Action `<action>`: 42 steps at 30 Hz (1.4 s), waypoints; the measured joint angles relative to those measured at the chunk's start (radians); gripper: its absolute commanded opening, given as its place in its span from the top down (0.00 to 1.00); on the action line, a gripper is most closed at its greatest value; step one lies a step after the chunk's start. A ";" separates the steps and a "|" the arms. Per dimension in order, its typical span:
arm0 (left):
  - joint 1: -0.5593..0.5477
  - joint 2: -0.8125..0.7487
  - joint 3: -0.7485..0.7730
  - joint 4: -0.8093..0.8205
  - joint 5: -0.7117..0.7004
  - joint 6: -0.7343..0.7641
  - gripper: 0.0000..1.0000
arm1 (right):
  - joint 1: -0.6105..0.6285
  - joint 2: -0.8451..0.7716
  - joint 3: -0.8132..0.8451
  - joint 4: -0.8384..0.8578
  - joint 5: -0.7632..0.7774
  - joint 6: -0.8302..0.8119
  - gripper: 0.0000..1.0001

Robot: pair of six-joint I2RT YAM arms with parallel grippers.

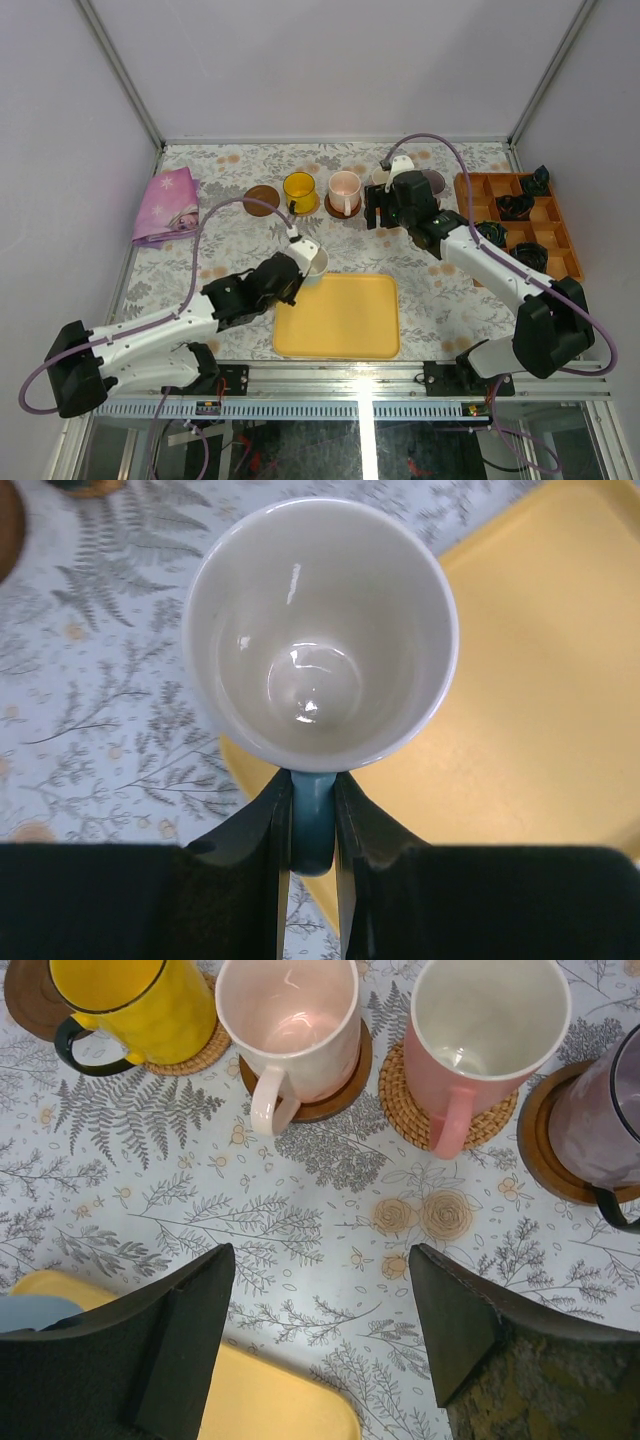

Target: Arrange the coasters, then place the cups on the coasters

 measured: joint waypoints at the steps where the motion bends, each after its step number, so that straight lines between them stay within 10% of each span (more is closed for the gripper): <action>1: 0.010 -0.013 0.000 0.000 -0.016 -0.001 0.87 | 0.000 0.000 0.000 0.004 -0.005 -0.003 0.23; 25: 0.719 0.254 0.237 0.262 0.071 -0.016 0.83 | 0.000 0.098 0.052 0.088 -0.014 -0.066 0.22; 42: 0.818 0.582 0.339 0.415 0.236 -0.041 0.83 | 0.000 0.171 0.108 0.130 0.053 -0.082 0.21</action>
